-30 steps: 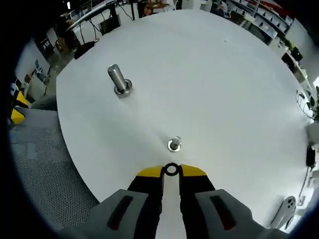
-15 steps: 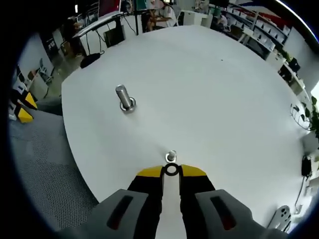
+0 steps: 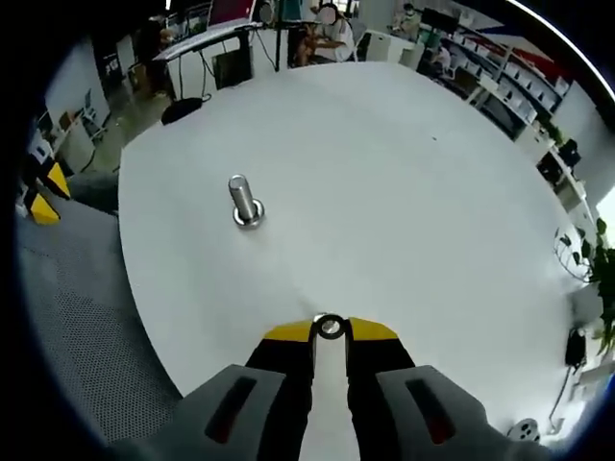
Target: Place the washer onto the threaded stud by aligning its center hole with the stud, sliding it down to the base, and recovering from edge contact or off-axis alignment until the washer reaches the visible bottom stop.
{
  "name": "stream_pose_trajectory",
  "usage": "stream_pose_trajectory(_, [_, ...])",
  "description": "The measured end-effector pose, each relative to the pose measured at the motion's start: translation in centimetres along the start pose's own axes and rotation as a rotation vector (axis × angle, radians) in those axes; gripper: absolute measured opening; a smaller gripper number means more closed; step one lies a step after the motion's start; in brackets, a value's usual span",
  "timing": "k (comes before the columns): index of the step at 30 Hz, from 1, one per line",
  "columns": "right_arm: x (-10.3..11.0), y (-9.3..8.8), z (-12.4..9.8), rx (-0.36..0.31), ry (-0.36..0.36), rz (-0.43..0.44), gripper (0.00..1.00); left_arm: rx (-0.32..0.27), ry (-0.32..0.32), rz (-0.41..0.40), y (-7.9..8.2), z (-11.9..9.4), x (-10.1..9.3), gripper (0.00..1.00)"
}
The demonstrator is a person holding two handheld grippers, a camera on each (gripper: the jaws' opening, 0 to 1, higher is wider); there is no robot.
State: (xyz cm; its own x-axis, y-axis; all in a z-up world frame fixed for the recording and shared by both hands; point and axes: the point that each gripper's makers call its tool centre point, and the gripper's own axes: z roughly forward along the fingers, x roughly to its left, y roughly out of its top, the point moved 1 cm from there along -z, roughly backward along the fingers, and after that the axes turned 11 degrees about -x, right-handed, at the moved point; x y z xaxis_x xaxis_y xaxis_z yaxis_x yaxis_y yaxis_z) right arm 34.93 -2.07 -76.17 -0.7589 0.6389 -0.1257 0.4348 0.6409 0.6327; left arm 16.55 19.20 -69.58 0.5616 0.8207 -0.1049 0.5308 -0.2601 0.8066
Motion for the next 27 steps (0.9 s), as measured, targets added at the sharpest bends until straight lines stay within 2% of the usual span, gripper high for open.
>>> stream_pose_trajectory(13, [-0.10,-0.23,1.03,0.029,0.018,-0.006,0.13,0.006,0.000,0.002,-0.11,0.06,0.00,0.12])
stream_pose_trajectory(27, [-0.05,-0.18,1.03,0.046,0.029,-0.031,0.13,0.010,-0.006,0.008,-0.19,0.09,-0.11,0.11])
